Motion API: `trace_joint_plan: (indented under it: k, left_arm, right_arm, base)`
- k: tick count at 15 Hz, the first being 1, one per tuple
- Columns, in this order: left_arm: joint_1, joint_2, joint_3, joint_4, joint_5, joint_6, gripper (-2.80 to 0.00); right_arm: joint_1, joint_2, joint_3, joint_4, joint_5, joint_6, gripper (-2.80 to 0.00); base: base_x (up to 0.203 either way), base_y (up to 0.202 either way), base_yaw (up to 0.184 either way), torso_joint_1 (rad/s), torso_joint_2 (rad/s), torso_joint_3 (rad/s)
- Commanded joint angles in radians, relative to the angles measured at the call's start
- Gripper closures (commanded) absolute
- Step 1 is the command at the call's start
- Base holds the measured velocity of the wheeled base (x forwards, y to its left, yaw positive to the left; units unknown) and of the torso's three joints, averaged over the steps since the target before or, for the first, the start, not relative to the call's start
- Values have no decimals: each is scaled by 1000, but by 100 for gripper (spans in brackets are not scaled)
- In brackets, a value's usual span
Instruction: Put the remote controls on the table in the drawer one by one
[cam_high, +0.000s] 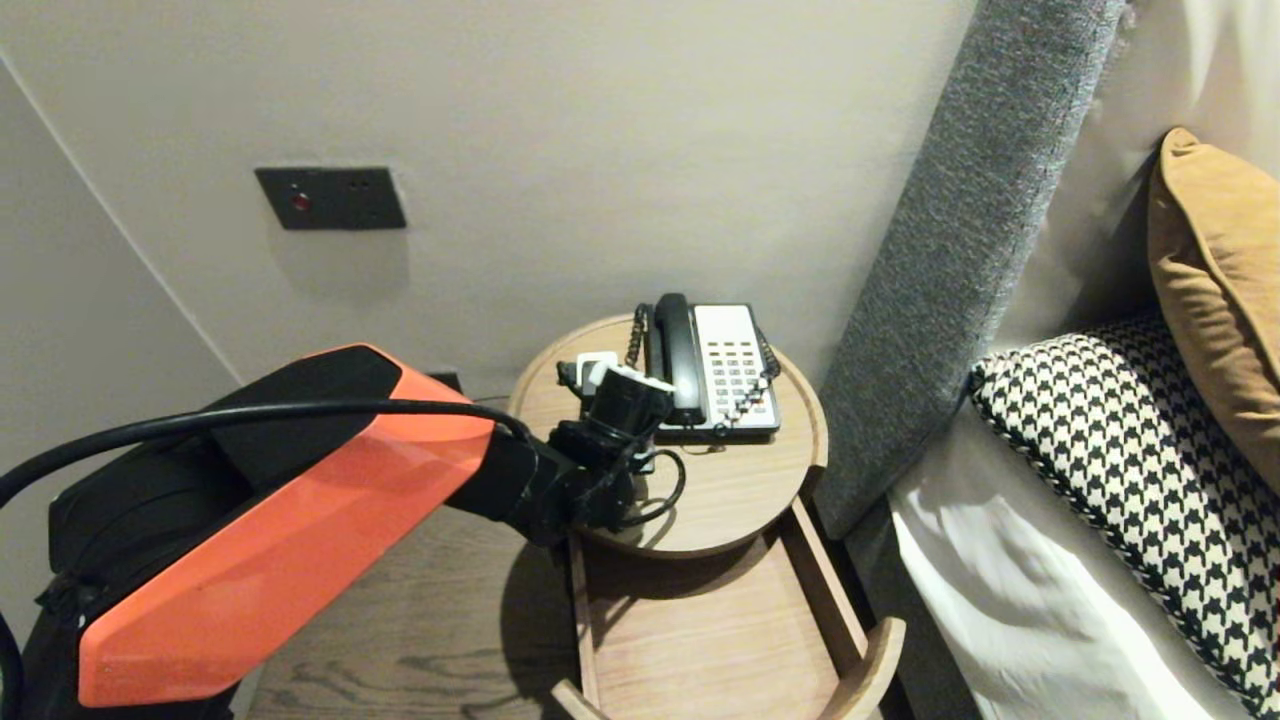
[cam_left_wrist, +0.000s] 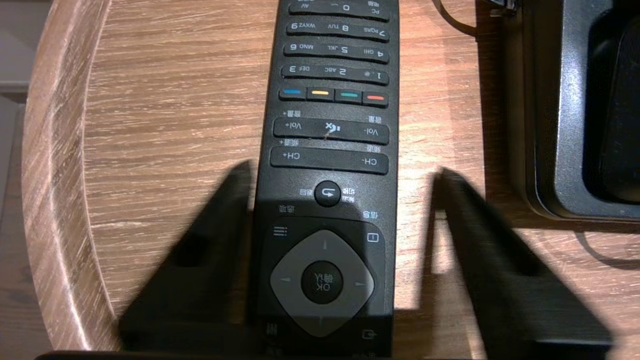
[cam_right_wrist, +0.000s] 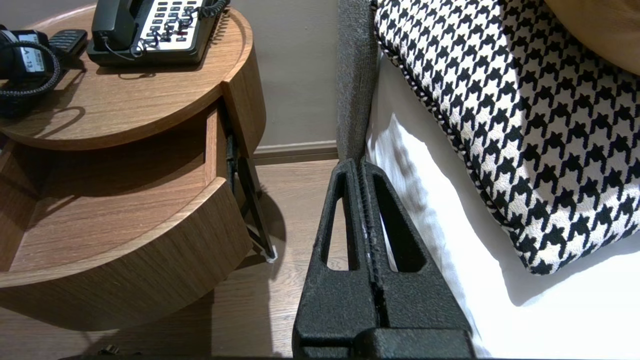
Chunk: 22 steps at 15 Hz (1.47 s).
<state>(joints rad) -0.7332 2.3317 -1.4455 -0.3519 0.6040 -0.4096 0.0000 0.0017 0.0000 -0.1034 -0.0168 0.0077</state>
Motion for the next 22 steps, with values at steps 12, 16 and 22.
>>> trace_joint_plan:
  k: [12, 16, 22]
  left_arm:
    - [-38, -180, 68, 12, 0, 3, 0]
    - [-75, -331, 156, 34, -73, 43, 0]
    - [-224, -450, 339, 31, -295, 160, 0]
  right_arm:
    - [0, 0, 40, -1, 0, 0, 0]
    - [0, 0, 40, -1, 0, 0, 0]
    - [0, 0, 40, -1, 0, 0, 0]
  base:
    - [0, 0, 0, 0, 0, 0]
    - [0, 0, 0, 0, 0, 0]
    - [0, 0, 0, 0, 0, 0]
